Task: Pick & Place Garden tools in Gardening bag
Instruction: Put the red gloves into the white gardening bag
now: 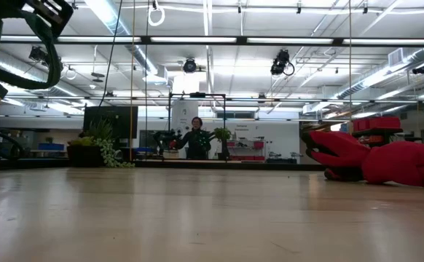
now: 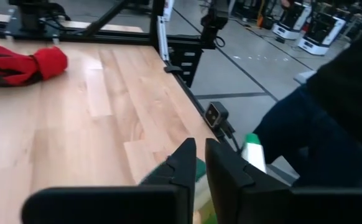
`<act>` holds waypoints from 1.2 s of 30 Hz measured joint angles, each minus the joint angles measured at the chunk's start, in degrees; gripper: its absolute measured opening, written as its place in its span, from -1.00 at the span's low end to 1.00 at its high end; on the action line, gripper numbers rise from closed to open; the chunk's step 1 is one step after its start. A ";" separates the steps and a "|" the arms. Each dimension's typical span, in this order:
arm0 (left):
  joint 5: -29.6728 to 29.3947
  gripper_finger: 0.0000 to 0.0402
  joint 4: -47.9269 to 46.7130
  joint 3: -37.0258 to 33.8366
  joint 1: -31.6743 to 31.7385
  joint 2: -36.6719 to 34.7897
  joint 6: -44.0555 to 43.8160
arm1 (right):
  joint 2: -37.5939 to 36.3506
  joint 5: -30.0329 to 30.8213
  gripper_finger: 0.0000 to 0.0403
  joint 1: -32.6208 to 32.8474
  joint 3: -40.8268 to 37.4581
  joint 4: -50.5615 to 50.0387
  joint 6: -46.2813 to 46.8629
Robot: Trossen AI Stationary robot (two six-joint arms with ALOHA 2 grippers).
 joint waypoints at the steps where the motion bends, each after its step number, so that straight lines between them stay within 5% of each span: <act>1: 0.00 -0.83 0.04 0.00 0.52 0.00 0.02 | 0.00 0.00 -1.00 0.00 0.00 -0.26 0.00; 15: 2.84 -0.96 6.11 0.04 10.04 0.02 2.88 | 0.00 0.17 -1.00 0.00 0.00 -0.50 -2.67; 36: 8.74 -0.98 4.57 10.20 29.39 0.02 3.78 | 0.00 0.22 -1.00 -0.01 0.00 -0.57 -4.21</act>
